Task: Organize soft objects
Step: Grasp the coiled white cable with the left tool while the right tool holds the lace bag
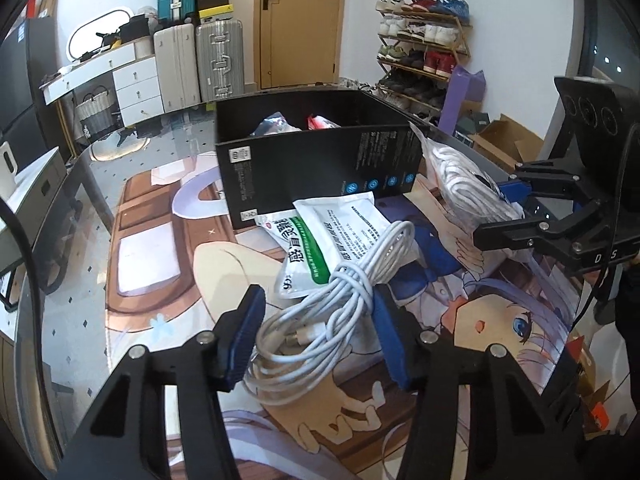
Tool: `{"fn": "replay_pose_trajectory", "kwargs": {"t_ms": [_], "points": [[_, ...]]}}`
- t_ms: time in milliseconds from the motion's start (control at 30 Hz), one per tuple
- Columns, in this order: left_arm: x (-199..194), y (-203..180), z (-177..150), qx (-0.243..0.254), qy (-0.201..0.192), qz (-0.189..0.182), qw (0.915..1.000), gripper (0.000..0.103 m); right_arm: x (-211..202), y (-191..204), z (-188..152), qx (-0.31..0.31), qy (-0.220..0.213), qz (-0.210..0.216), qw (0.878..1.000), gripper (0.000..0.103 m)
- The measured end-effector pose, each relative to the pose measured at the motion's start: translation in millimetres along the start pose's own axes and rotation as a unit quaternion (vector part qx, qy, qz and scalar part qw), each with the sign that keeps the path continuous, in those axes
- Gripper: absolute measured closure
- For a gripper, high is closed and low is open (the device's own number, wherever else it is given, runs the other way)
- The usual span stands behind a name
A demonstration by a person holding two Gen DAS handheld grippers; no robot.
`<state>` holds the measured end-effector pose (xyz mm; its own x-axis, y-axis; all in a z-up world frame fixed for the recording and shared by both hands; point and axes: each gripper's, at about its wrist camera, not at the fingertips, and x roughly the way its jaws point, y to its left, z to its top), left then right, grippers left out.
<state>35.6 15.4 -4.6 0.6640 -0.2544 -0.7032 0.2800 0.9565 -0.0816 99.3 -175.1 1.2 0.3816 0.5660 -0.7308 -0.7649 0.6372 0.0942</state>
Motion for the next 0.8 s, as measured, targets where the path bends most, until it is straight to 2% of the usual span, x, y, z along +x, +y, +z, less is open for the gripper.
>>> {"fn": "replay_pose_trajectory", "kwargs": {"t_ms": [800], "points": [[-22, 8, 2, -0.028, -0.028, -0.016, 0.9991, 0.052, -16, 7, 2, 0.001, -0.019, -0.009, 1.000, 0.055]]}}
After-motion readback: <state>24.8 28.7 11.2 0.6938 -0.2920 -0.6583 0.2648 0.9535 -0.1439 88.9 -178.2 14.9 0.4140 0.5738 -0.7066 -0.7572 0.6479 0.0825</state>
